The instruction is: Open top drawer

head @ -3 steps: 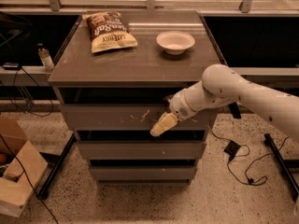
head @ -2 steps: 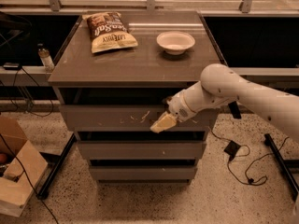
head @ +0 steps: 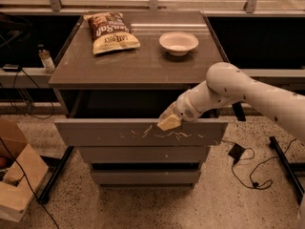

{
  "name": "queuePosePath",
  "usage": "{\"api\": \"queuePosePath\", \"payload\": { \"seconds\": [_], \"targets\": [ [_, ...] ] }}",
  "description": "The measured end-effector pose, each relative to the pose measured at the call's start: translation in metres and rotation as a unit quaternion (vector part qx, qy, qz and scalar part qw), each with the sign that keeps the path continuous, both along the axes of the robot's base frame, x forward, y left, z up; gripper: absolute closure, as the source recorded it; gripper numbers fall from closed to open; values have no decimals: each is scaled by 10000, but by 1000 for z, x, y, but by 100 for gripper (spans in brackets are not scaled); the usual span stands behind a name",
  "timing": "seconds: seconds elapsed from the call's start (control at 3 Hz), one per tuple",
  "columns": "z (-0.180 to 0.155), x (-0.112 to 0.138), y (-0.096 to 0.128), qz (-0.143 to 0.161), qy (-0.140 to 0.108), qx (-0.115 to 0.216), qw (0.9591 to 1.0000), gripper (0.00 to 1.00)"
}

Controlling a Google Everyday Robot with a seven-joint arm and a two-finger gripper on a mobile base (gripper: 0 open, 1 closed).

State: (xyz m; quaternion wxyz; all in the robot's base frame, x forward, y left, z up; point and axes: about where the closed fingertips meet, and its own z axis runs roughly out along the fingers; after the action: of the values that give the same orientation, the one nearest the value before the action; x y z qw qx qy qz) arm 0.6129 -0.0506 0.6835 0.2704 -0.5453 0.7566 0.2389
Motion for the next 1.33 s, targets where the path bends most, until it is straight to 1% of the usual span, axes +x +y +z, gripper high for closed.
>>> {"api": "queuePosePath", "payload": {
  "seconds": [0.33,0.67,1.0,1.33],
  "targets": [
    [7,-45,4,312,193,-12,9993,100],
    [6,-44,3,312,193,-12,9993,82],
    [7,-71,1,394,477,-15,9981,51],
    [7,-71,1,394,477,-15,9981,28]
  ]
}}
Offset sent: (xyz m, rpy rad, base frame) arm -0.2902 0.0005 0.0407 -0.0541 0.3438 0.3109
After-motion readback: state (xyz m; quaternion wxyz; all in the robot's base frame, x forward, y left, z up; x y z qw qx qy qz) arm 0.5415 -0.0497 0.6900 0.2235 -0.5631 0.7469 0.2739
